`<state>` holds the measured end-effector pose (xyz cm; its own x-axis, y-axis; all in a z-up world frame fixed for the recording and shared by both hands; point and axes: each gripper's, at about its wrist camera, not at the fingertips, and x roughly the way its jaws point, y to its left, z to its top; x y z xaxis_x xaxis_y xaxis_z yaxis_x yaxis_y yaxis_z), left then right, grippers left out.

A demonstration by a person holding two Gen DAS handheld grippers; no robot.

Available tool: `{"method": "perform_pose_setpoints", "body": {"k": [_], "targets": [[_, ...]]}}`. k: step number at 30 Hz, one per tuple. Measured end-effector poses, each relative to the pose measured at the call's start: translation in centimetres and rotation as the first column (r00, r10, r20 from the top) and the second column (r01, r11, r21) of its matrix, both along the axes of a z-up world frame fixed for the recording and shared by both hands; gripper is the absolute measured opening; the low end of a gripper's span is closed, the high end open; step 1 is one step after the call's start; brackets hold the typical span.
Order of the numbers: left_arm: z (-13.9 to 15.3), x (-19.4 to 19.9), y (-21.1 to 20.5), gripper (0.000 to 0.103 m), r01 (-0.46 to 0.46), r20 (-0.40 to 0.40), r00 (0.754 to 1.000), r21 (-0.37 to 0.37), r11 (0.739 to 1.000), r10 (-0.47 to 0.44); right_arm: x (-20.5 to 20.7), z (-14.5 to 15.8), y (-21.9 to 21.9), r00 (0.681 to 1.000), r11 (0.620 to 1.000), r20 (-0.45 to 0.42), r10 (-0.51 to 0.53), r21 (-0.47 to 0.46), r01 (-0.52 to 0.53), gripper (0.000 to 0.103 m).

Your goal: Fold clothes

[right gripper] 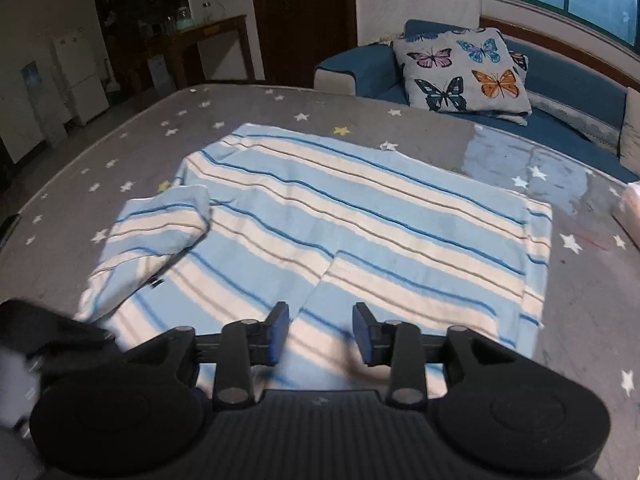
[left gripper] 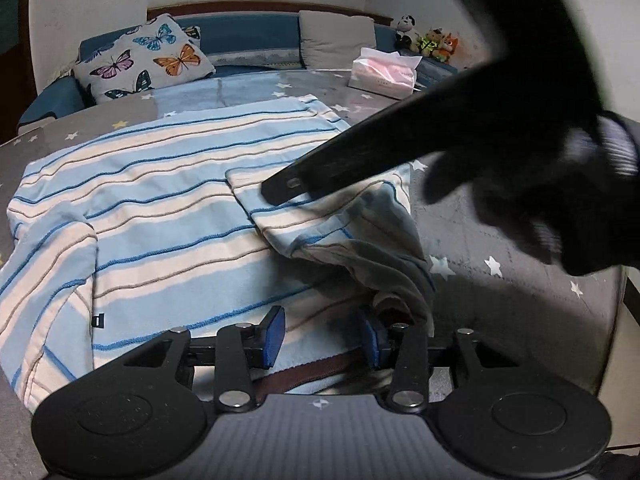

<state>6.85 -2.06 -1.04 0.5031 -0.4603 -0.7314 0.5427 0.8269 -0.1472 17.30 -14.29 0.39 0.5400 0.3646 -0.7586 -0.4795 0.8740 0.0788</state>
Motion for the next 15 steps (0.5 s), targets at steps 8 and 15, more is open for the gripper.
{"method": "perform_pose_setpoints", "body": {"k": [8, 15], "targets": [[-0.1, -0.1, 0.3, 0.046, -0.002, 0.006, 1.000, -0.008, 1.000, 0.002, 1.4, -2.5, 1.1, 0.999, 1.000, -0.038, -0.021, -0.014, 0.021, 0.036], [-0.2, 0.1, 0.4, 0.046, -0.010, 0.004, 1.000, -0.013, 1.000, 0.010, 0.8, -2.6, 1.7, 1.000, 0.998, 0.001, -0.023, -0.059, 0.023, 0.028]]}}
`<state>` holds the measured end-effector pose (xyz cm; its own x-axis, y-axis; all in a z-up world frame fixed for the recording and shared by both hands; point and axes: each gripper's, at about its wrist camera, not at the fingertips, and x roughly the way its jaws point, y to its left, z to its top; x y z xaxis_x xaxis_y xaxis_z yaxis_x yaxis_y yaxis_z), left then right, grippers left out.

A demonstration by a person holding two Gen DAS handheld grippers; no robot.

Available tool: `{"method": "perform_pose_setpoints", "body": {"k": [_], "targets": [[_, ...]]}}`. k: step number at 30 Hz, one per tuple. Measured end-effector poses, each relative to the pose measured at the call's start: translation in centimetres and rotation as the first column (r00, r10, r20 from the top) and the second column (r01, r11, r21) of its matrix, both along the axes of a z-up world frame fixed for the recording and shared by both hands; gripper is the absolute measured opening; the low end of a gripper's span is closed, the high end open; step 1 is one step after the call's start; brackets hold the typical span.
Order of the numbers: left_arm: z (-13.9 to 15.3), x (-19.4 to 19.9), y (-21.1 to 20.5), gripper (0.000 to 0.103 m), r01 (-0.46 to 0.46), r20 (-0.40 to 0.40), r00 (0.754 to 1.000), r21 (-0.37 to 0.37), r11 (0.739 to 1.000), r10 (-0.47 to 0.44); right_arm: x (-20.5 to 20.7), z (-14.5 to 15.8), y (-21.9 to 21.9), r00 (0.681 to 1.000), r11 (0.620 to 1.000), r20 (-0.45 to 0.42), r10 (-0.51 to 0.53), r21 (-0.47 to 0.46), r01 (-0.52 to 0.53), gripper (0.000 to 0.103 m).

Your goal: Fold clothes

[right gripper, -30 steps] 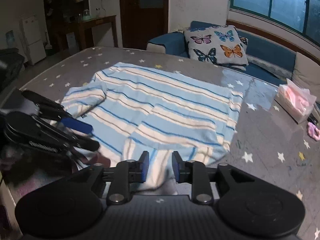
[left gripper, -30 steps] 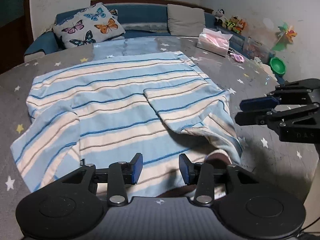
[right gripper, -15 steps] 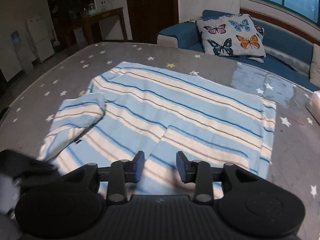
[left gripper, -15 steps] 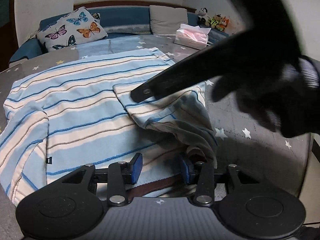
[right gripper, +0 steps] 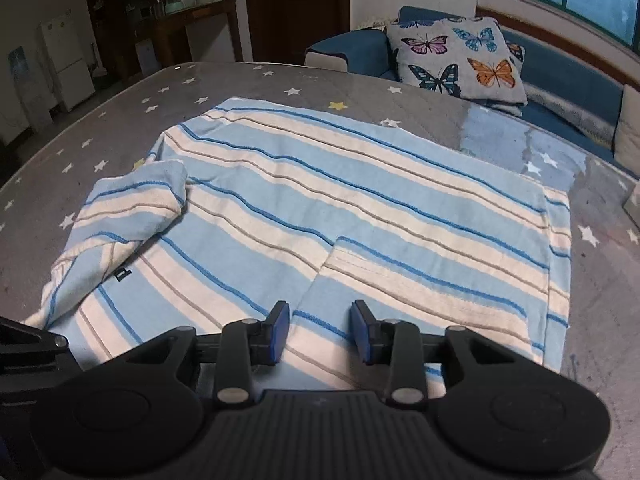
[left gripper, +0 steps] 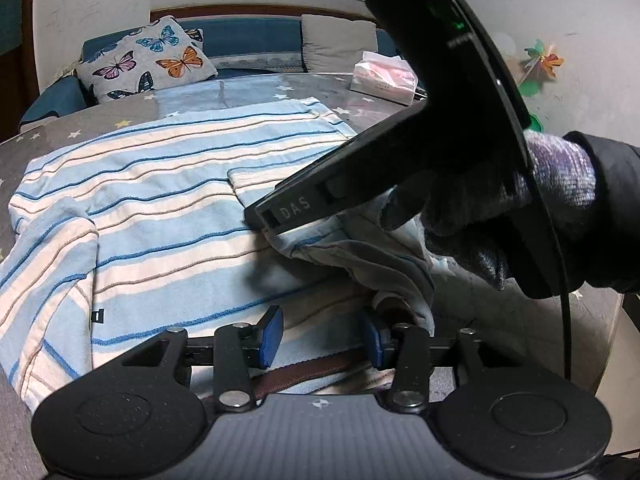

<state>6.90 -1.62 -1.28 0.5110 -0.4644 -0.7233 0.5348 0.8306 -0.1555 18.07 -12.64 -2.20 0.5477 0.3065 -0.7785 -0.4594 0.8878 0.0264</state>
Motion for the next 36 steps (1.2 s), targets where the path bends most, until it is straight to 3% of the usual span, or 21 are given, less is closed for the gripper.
{"method": "perform_pose_setpoints", "body": {"k": [3, 5, 19, 28, 36], "targets": [[0.0, 0.1, 0.1, 0.047, -0.004, 0.000, 1.000, -0.001, 1.000, 0.004, -0.3, 0.4, -0.4, 1.000, 1.000, 0.014, -0.015, 0.010, 0.015, 0.009], [0.0, 0.1, 0.0, 0.047, -0.007, 0.000, 1.000, 0.001, 1.000, 0.007, -0.5, 0.7, -0.8, 0.999, 1.000, 0.027, -0.025, 0.018, 0.025, 0.005], [-0.1, 0.0, -0.4, 0.053, -0.016, 0.005, 1.000, 0.016, 1.000, 0.016, -5.5, 5.8, -9.5, 0.973, 0.982, 0.144, -0.178, 0.087, 0.167, 0.004], [-0.2, 0.1, -0.4, 0.058, -0.023, 0.009, 1.000, 0.031, 0.999, 0.023, -8.3, 4.9, -16.5, 0.926, 0.929, 0.103, -0.363, 0.111, 0.352, 0.004], [-0.1, 0.0, -0.5, 0.059, -0.032, 0.008, 0.999, 0.043, 0.999, 0.032, -8.7, 3.6, -17.6, 0.916, 0.915, 0.053, -0.399, 0.088, 0.393, 0.009]]}}
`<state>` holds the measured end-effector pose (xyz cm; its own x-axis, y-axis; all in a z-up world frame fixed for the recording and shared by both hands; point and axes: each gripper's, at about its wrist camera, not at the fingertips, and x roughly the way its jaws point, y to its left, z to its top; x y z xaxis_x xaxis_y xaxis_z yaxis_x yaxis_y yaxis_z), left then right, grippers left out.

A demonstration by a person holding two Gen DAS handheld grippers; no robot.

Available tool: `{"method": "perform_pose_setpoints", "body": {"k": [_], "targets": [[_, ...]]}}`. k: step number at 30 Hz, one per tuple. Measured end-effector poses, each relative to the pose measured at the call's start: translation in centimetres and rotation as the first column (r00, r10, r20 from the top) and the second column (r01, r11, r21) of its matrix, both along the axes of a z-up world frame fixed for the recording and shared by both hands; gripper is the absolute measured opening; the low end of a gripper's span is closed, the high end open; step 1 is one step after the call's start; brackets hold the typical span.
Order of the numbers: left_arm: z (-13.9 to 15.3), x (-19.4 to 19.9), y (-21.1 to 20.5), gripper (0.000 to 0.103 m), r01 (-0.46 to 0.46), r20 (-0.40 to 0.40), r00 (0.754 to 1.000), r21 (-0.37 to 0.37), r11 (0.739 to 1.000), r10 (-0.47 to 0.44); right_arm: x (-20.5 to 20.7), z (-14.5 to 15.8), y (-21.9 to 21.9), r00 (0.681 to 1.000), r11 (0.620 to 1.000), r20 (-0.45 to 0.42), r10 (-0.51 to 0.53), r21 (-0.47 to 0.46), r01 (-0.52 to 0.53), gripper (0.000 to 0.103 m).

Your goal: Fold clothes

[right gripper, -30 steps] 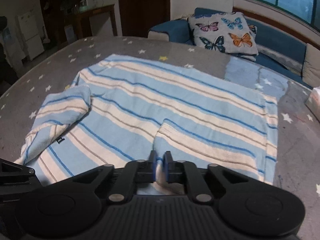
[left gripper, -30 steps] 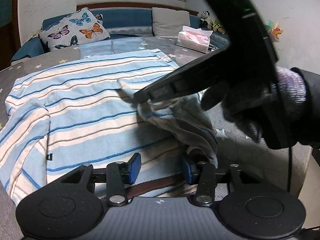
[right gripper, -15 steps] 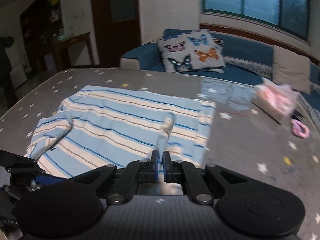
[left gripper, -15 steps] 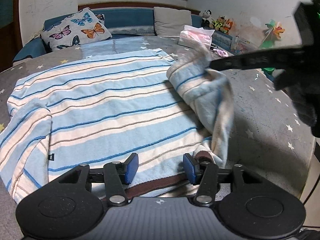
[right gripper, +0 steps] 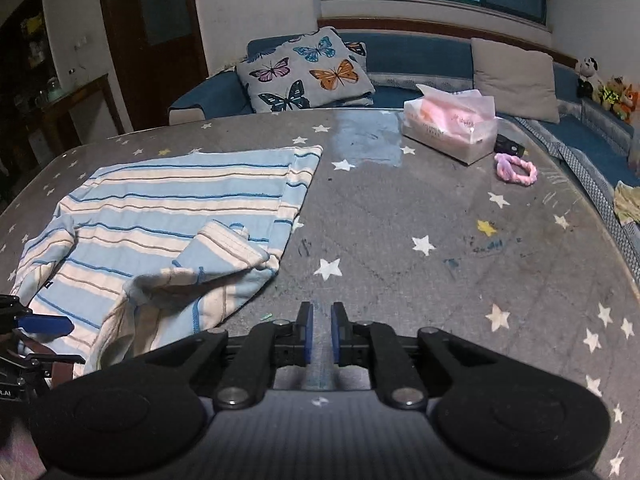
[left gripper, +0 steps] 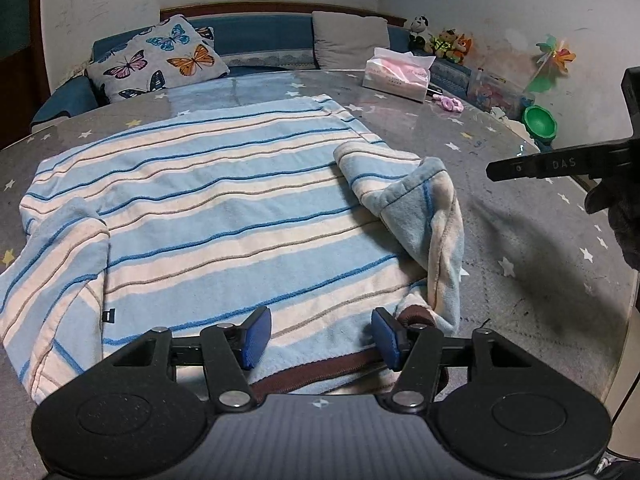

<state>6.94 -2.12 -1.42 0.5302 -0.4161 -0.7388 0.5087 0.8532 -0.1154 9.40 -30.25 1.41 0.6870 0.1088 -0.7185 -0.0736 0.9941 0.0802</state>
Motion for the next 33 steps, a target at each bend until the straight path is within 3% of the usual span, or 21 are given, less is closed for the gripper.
{"method": "perform_pose_setpoints", "body": {"k": [11, 17, 20, 25, 28, 33], "targets": [[2.6, 0.2, -0.7, 0.059, -0.002, 0.057, 0.998, -0.038, 0.999, 0.004, 0.9, 0.6, 1.0, 1.000, 1.000, 0.013, 0.022, 0.001, -0.022, 0.006], [1.7, 0.4, -3.4, 0.059, 0.048, 0.031, 0.998, -0.038, 0.998, -0.047, 1.4, 1.2, 1.2, 0.999, 0.997, 0.019, 0.037, 0.062, -0.038, 0.015], [1.0, 0.1, -4.4, 0.059, 0.076, 0.020, 0.997, -0.036, 0.996, -0.075, 1.6, 1.3, 1.2, 0.999, 0.994, 0.018, 0.049, 0.101, -0.050, 0.026], [0.4, -0.2, -5.1, 0.059, 0.097, 0.002, 0.995, -0.041, 0.994, -0.097, 2.3, 0.8, 1.6, 0.998, 0.986, 0.015, 0.065, 0.150, -0.067, 0.028], [0.3, -0.3, -5.1, 0.059, 0.100, -0.001, 0.995, -0.041, 0.994, -0.100, 3.1, 0.2, 1.7, 0.998, 0.979, 0.000, 0.058, 0.198, -0.057, 0.039], [0.2, -0.2, -5.1, 0.060, 0.096, -0.009, 0.995, -0.042, 0.994, -0.096, 4.9, -1.7, 2.1, 0.998, 0.973, -0.055, 0.036, 0.232, -0.022, 0.039]]}}
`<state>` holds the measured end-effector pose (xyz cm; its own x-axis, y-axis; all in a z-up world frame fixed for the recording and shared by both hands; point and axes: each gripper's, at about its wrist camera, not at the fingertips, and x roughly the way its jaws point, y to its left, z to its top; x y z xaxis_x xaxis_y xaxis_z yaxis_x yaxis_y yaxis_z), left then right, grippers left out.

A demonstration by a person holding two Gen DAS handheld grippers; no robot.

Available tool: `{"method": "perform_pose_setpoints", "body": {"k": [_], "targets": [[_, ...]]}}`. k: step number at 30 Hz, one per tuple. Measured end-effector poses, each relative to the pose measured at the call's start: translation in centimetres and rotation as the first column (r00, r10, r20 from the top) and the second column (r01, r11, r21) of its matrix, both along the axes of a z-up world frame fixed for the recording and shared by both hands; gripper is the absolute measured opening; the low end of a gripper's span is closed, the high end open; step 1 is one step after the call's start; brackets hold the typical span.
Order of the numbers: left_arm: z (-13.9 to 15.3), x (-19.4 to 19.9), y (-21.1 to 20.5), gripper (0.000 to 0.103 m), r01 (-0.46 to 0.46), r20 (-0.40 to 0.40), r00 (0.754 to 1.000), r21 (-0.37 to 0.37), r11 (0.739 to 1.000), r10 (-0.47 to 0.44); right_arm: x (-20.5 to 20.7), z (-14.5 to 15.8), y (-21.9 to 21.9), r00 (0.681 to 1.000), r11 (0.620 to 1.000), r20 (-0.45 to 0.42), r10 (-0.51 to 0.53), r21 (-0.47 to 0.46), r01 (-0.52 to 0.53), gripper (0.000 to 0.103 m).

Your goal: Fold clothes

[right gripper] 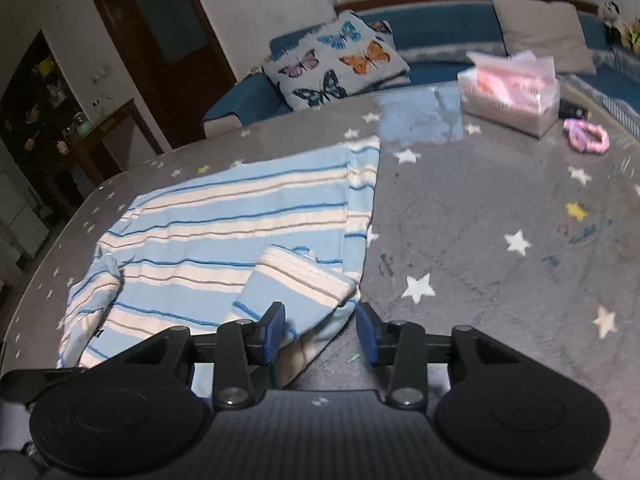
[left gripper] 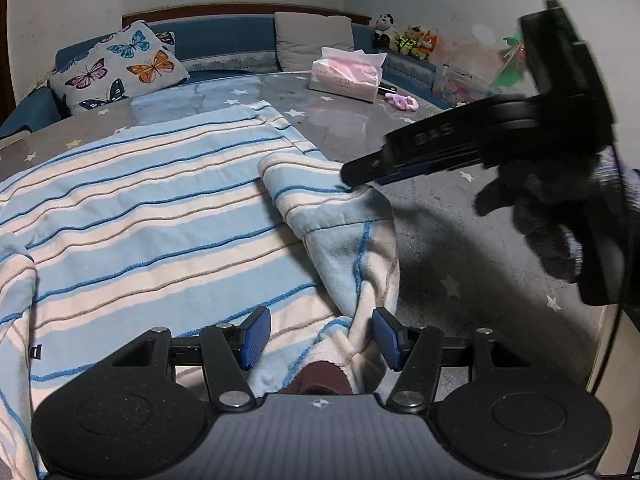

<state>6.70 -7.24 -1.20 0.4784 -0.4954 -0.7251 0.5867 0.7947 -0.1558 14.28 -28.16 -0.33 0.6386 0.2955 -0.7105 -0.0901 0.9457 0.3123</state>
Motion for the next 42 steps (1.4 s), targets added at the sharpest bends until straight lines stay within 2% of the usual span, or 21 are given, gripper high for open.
{"method": "perform_pose_setpoints", "body": {"k": [2, 6, 8, 14, 17, 18, 22, 24, 32, 34, 35, 42], "targets": [[-0.1, 0.0, 0.0, 0.060, 0.002, -0.001, 1.000, 0.001, 1.000, -0.002, 0.4, -0.6, 0.1, 1.000, 1.000, -0.017, -0.002, 0.026, 0.003, 0.035], [-0.1, 0.0, -0.1, 0.061, 0.004, -0.001, 1.000, 0.002, 1.000, -0.004, 0.0, -1.0, 0.2, 1.000, 0.998, -0.009, -0.013, 0.064, 0.014, 0.007], [-0.1, 0.0, -0.1, 0.061, 0.004, -0.002, 1.000, 0.002, 1.000, -0.004, -0.8, -0.6, -0.2, 0.999, 0.997, 0.019, -0.031, 0.071, 0.030, 0.003], [-0.2, -0.1, 0.0, 0.062, 0.011, 0.000, 1.000, -0.001, 1.000, -0.011, -5.3, 2.1, -2.4, 0.987, 0.994, 0.115, -0.113, 0.015, 0.112, 0.002], [-0.2, -0.2, 0.0, 0.063, 0.015, 0.004, 1.000, 0.000, 1.000, -0.015, -7.0, 2.3, -3.9, 0.988, 0.991, 0.083, -0.129, 0.042, 0.126, 0.002], [-0.2, -0.2, 0.0, 0.063, 0.016, 0.004, 1.000, 0.002, 1.000, -0.016, -7.1, 2.2, -4.3, 0.989, 0.990, 0.074, -0.131, 0.055, 0.127, 0.006], [-0.1, -0.2, -0.1, 0.063, 0.010, 0.005, 1.000, 0.009, 1.000, -0.010, -5.9, 1.4, -4.4, 0.990, 0.987, 0.066, -0.125, 0.112, 0.118, 0.009], [0.1, -0.2, 0.0, 0.063, -0.004, 0.009, 1.000, 0.009, 1.000, 0.003, -4.8, 1.1, -4.0, 0.991, 0.984, 0.060, -0.118, 0.141, 0.109, 0.018], [1.4, 0.5, -0.3, 0.063, -0.004, 0.036, 0.999, -0.024, 1.000, 0.005, -0.9, -1.5, -1.7, 0.997, 0.969, -0.041, -0.058, 0.239, 0.066, 0.018], [1.2, 0.7, -0.9, 0.063, 0.009, 0.031, 0.999, -0.022, 1.000, -0.009, -1.1, -1.8, -1.2, 0.998, 0.966, -0.040, -0.050, 0.253, 0.058, 0.014], [1.1, 0.8, -1.1, 0.063, 0.017, 0.028, 0.999, -0.020, 1.000, -0.016, -1.5, -1.7, -1.2, 0.998, 0.964, -0.029, -0.050, 0.261, 0.056, 0.004], [0.4, 0.3, -2.5, 0.063, 0.067, 0.016, 0.998, -0.038, 0.997, -0.066, -5.8, 0.8, -3.6, 0.991, 0.949, 0.063, -0.114, 0.301, 0.090, 0.001]]}}
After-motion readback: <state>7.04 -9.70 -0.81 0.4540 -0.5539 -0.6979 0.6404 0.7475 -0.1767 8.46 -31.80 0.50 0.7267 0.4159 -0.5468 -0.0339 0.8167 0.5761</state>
